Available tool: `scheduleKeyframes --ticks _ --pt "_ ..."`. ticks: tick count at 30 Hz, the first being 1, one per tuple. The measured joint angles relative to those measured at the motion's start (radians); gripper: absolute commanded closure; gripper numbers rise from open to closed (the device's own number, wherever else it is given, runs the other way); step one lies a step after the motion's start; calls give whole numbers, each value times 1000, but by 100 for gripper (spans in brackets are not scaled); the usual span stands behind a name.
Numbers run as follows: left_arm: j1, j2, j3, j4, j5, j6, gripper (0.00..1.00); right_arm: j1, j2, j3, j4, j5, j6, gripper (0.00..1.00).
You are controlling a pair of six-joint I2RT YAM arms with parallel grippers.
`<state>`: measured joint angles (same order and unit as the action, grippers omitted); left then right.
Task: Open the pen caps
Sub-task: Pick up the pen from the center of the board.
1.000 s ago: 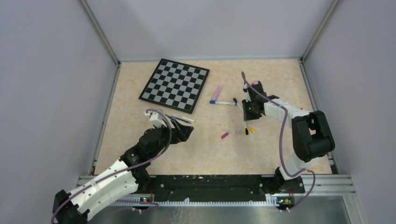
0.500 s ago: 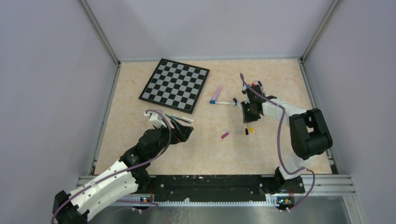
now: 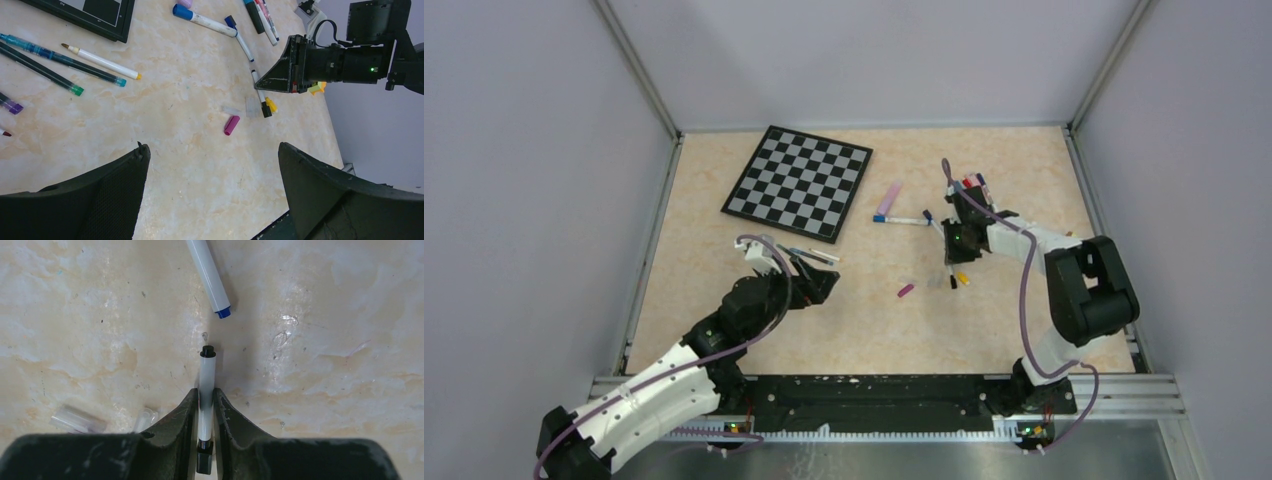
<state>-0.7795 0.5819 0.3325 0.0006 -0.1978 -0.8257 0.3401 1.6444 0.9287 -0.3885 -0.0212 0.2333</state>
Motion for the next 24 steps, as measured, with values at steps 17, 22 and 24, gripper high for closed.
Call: scheduleKeyframes --ticks 17,22,24 --pt "0 186 0 190 133 -41 1 -22 -187 -98 30 -129 32 100" --pt "0 317 11 285 230 -48 1 -64 -256 -108 72 -243 49 100" --pt "0 388 39 318 278 -48 1 -85 -282 -120 92 -300 60 100"
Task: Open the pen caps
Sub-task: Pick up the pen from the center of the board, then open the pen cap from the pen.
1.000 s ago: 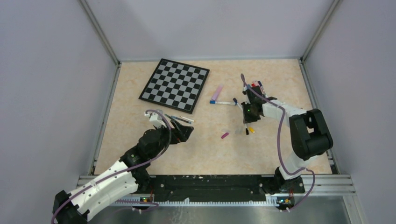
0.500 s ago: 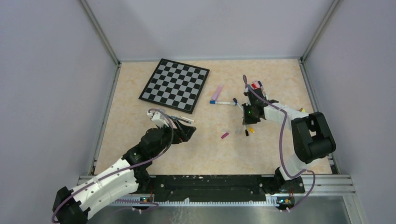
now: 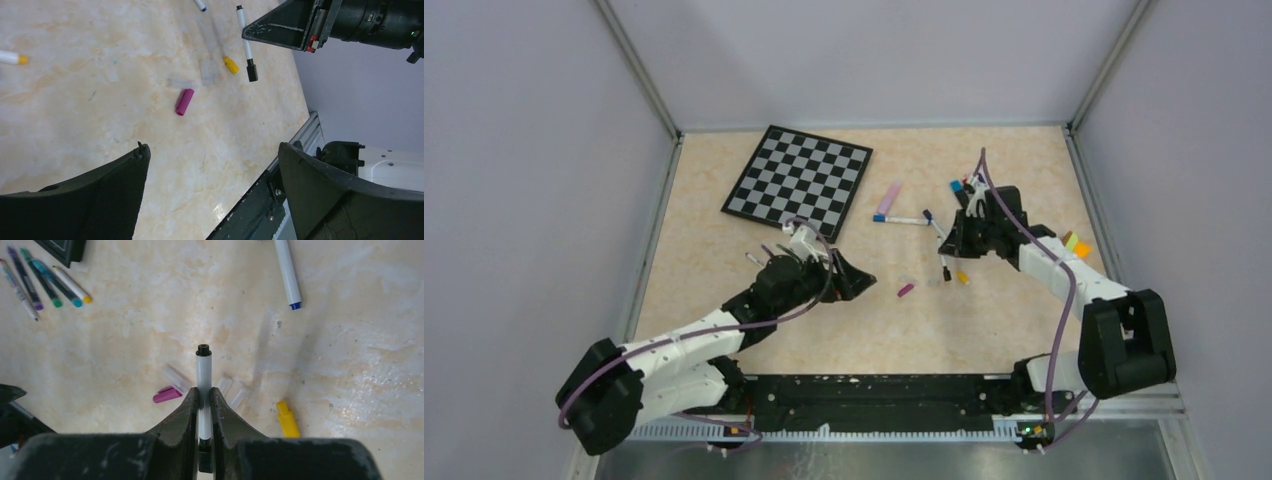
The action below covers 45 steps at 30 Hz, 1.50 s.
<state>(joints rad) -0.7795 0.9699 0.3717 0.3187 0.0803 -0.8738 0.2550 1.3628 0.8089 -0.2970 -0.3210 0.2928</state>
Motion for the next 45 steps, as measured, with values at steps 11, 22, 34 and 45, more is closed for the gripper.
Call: scheduleKeyframes --ticks 11,22,34,45 --pt "-108 416 271 160 75 12 1 -49 -140 -50 90 -266 79 100" --pt "-243 678 536 66 -121 -44 13 -51 -186 -63 134 -345 120 100" --pt "-257 711 584 21 -206 -74 56 -53 -186 -72 148 -362 130 100" --pt "-259 716 589 24 -179 -88 84 -53 -186 -78 153 -360 130 100"
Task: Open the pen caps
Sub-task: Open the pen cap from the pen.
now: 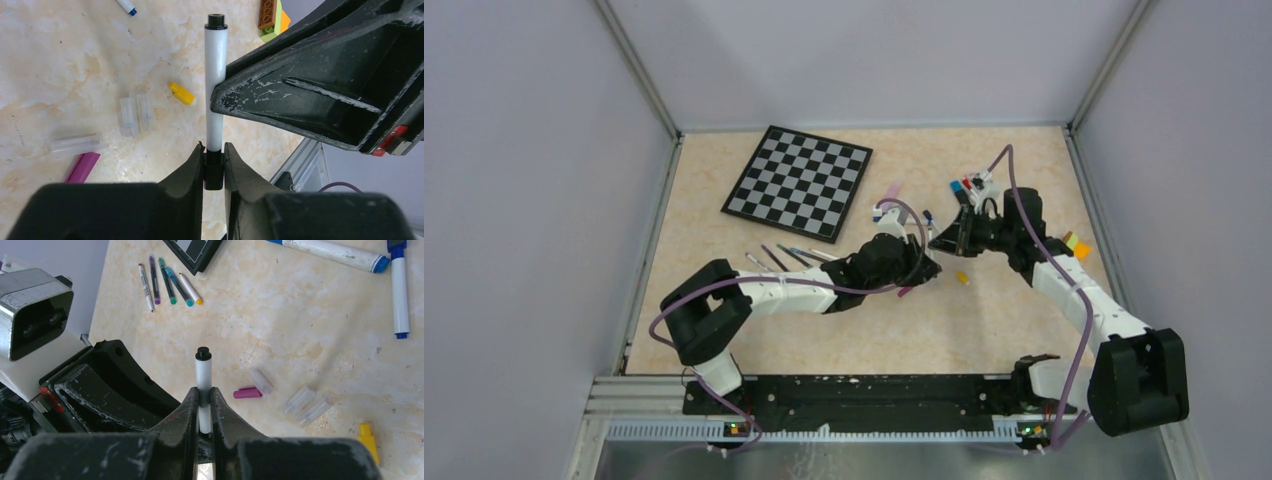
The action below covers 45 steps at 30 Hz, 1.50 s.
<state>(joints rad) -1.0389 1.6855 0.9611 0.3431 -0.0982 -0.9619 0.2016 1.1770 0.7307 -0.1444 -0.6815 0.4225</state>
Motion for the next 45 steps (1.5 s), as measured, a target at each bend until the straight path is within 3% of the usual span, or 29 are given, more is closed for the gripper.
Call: scheduleKeyframes --ticks 3,5,8,11,19,23,28,36,45 --pt "0 2 0 4 9 8 90 0 0 -4 1 0 0 99" --pt "0 2 0 6 12 22 93 0 -1 -4 1 0 -3 85" --pt "0 -3 -19 39 23 69 95 -2 -14 -5 -3 -12 -28 53" --pt "0 -39 -79 76 39 137 95 -4 -59 -18 -10 -51 -96 34" --pt "2 -279 -265 122 127 375 95 -68 -179 -12 -158 -357 -439 30" --pt "3 -408 -324 108 192 518 95 -68 -132 46 -319 -525 -639 30" --pt "3 -487 -333 42 251 644 95 -53 -3 149 -451 -663 -718 28" --pt "3 -498 -333 -20 328 723 95 53 108 319 -636 -694 -869 33" --pt "3 -451 -307 -24 380 729 95 131 137 332 -731 -602 -978 46"
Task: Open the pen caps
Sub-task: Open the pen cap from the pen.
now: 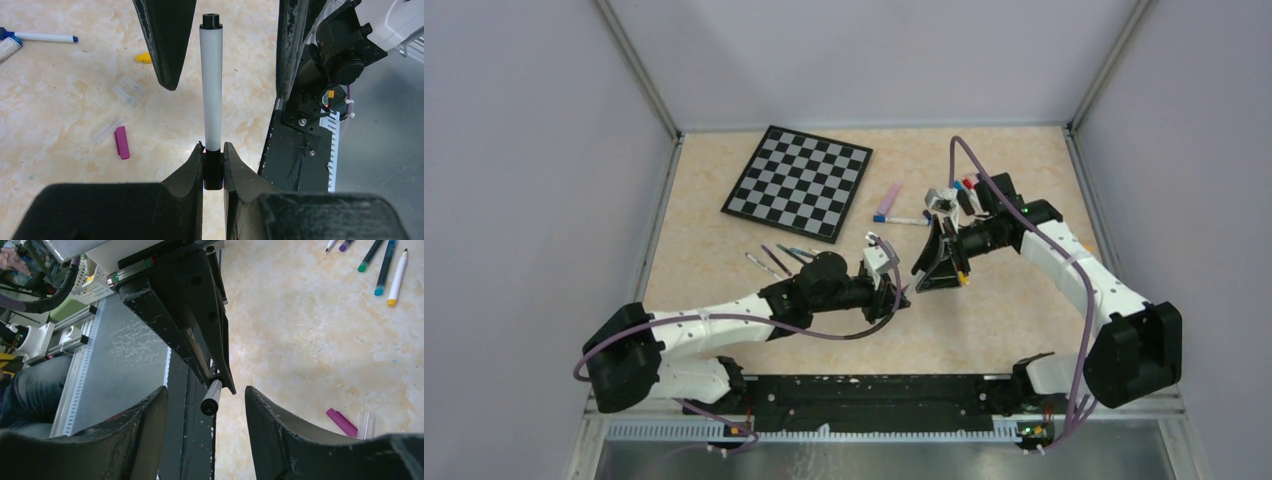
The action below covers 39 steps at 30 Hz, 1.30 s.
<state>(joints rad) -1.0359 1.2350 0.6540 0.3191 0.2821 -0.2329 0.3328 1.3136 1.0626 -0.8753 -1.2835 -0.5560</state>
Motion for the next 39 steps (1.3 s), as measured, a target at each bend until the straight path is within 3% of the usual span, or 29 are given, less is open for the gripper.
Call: scheduleKeyframes --ticks 18,20,21,22,23,24,26,27,31,35,39 --pt "-1 25 6 2 32 -24 90 82 23 19 -99 121 -169 97" --pt "-1 25 6 1 32 -28 80 84 23 21 -104 123 -183 100" --pt "-1 25 6 1 32 -30 70 84 23 21 -108 122 -187 100" --pt "-1 24 6 1 31 -31 53 84 23 23 -114 122 -192 100" --pt "-2 24 6 2 24 -39 44 84 23 27 -117 121 -194 100" --pt "-2 21 6 1 11 -49 28 85 23 31 -126 119 -193 100" --pt "1 9 5 0 -14 -73 7 85 23 34 -130 108 -181 100" --pt "4 -7 -2 5 -26 -92 2 85 23 34 -131 108 -172 100" --pt "23 -147 -95 81 -72 -172 1 55 14 28 -113 75 -105 100" --pt "49 -311 -232 202 -108 -273 1 -14 -37 -34 9 -5 46 100" --pt "86 -361 -317 309 -78 -370 1 -69 -104 -188 345 -122 394 100"
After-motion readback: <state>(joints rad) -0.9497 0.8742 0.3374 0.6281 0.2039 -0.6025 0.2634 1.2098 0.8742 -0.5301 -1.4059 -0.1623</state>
